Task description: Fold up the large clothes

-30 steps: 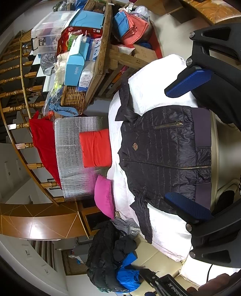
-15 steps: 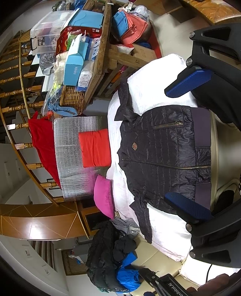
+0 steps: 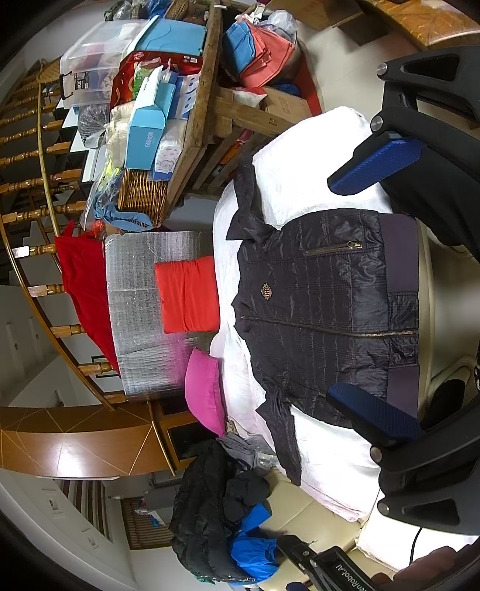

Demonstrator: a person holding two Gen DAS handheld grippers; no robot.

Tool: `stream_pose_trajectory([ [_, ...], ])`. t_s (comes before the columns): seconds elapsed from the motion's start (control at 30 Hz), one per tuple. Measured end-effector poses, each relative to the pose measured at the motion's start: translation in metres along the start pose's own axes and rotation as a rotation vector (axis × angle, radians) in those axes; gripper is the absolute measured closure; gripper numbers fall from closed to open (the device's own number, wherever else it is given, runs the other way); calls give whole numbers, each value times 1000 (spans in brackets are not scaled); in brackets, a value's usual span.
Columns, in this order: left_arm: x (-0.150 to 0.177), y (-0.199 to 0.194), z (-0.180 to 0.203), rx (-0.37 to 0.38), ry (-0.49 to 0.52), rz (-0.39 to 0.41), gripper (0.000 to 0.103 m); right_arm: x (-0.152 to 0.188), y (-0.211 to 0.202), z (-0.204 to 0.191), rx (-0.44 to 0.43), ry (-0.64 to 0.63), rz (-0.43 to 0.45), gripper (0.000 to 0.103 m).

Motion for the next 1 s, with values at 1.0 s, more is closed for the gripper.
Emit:
stream_pose_trajectory([
  [1.0, 11, 15, 3, 5, 1, -39, 0, 8, 17, -3, 11, 0, -48, 0],
])
Point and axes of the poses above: each gripper's, at about its wrist camera, not at the fingertips, and y roughly the way its jaws point, z to its right, x to its underside, the point moved 8 cm from there along y, roughly the way its jaws point, and after that the axes turned 12 degrees about y, right-handed, at the moved point
